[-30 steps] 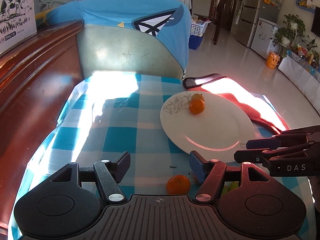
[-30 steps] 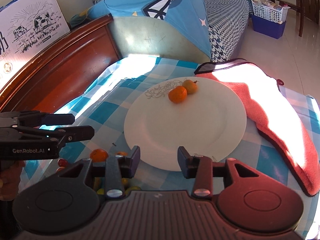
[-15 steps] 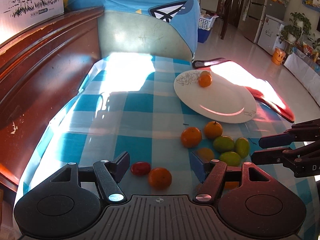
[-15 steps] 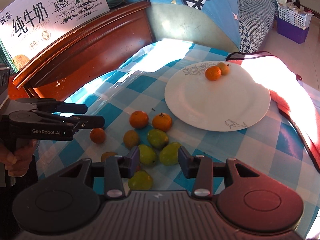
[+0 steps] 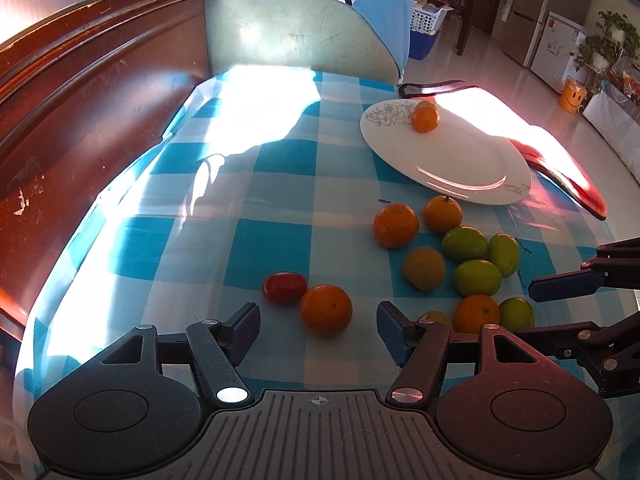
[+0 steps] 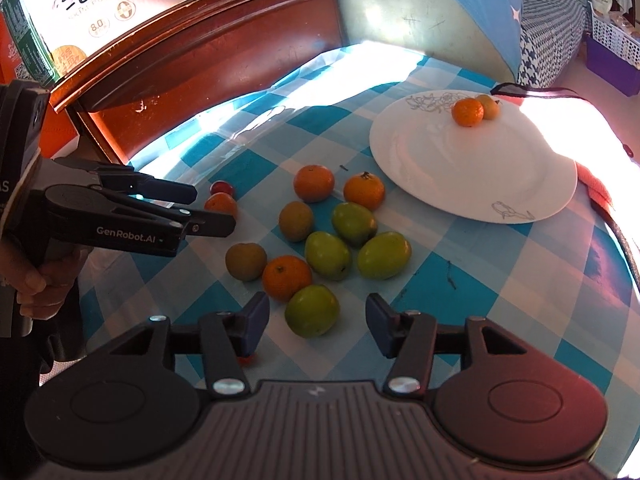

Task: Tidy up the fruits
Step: 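Grasp an orange with the left tool while the right tool grasps a green plum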

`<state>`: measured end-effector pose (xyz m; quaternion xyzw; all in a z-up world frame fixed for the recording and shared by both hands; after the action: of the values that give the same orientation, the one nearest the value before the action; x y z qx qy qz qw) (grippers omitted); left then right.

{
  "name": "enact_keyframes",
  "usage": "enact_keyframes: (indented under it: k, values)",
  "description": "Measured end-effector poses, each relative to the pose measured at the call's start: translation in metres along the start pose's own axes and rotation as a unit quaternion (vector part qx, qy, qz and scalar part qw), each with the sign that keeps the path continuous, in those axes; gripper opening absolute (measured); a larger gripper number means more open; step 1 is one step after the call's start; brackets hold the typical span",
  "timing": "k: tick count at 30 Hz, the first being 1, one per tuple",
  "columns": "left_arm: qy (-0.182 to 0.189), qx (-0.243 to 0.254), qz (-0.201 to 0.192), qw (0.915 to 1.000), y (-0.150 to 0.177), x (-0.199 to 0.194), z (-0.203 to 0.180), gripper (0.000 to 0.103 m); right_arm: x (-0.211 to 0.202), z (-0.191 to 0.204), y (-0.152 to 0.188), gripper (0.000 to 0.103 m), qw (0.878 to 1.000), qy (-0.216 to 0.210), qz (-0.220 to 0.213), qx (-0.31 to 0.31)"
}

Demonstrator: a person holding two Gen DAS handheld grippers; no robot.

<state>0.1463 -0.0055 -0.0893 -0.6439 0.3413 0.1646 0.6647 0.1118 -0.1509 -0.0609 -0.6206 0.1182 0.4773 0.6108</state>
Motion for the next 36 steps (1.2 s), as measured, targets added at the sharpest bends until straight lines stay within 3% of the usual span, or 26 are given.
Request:
enact_keyframes:
  k: [13,18,20,36]
  values:
    - [-0.002,-0.007,0.003,1.0000,0.001,0.010,-0.008,0.042,0.011,0.003,0.005,0.054,1.000,0.010,0.007,-0.022]
    - [-0.003,-0.010,0.003,0.9999,0.000,0.009,-0.007,0.027,0.011,0.004,0.005,0.042,0.999,0.012,0.006,-0.030]
    - [-0.003,-0.012,0.003,0.9999,0.000,0.008,-0.007,0.026,0.011,0.006,0.006,0.033,0.999,0.006,0.007,-0.032]
    - [0.019,0.004,-0.013,0.9997,-0.008,-0.003,-0.025,0.026,0.003,0.004,-0.009,0.032,1.000,0.001,-0.016,-0.020]
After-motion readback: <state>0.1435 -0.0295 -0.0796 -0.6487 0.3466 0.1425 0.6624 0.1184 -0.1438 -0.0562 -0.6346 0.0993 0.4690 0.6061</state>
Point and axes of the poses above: each gripper's, at about its wrist camera, not at the fingertips, and x roughly the way its jaws point, z to its left, y to its underside, the point moved 8 cm from there along x, roughly the way its jaws point, and after that the axes turned 11 degrees about -z, right-handed, at the moved point
